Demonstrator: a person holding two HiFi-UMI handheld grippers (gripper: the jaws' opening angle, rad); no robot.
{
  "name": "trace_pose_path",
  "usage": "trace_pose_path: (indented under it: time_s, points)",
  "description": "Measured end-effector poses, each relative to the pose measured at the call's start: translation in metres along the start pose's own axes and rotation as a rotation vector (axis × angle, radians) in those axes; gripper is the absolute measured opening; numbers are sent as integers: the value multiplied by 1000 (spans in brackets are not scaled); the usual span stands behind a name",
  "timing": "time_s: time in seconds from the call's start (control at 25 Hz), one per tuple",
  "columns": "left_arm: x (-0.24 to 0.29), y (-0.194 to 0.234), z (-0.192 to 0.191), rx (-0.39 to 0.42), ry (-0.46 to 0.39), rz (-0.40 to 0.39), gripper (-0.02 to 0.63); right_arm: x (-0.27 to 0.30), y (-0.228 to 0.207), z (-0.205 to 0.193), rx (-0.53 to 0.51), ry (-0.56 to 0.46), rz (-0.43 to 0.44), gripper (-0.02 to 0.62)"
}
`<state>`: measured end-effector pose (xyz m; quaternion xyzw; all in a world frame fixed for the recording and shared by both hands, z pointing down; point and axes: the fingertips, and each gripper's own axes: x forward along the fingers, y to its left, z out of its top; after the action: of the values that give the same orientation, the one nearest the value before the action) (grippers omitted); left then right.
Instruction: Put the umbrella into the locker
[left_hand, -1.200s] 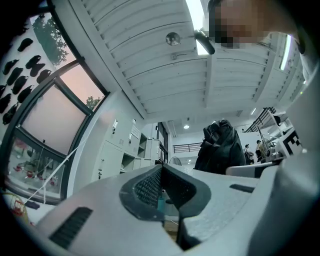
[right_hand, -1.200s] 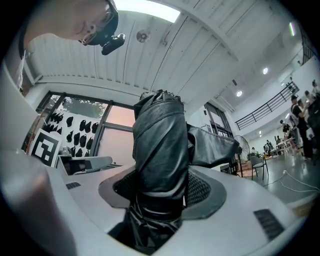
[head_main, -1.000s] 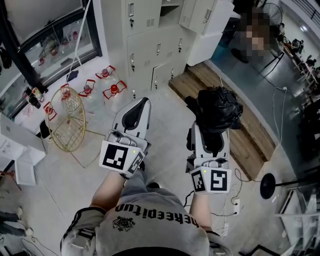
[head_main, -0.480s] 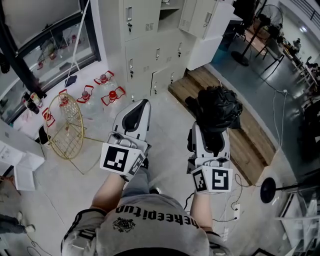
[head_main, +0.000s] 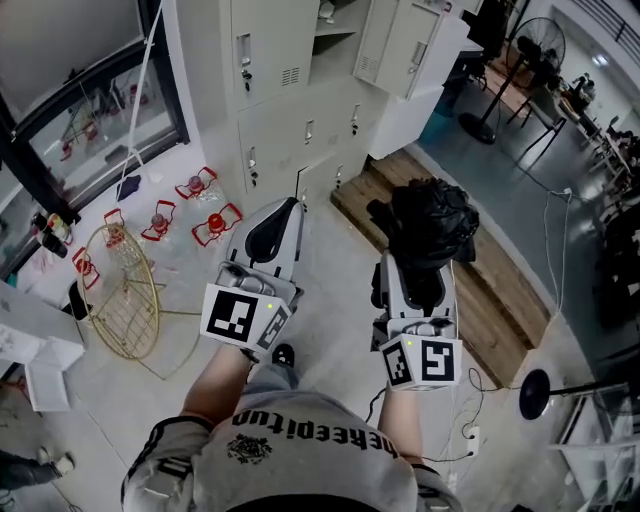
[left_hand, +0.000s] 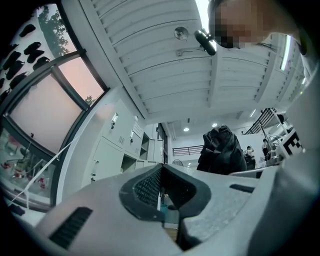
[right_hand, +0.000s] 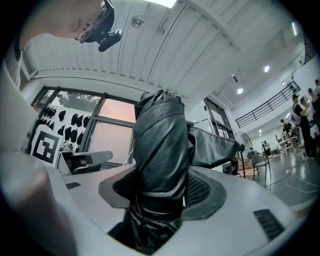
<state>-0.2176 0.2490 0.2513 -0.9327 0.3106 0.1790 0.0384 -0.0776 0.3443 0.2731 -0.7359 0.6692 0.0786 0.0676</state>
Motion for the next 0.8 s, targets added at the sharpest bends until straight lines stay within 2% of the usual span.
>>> trace_pose_path:
  time_s: [0.32, 0.52, 0.8]
  points:
    - [49, 60, -13, -16, -3, -14, 3, 76, -2, -16, 14, 9, -26, 244]
    - [61, 89, -19, -8, -4, -23, 3, 105, 5, -23, 18, 2, -37, 244]
    - [74, 121, -30, -41, -3, -11, 3, 135, 13, -32, 16, 14, -36, 244]
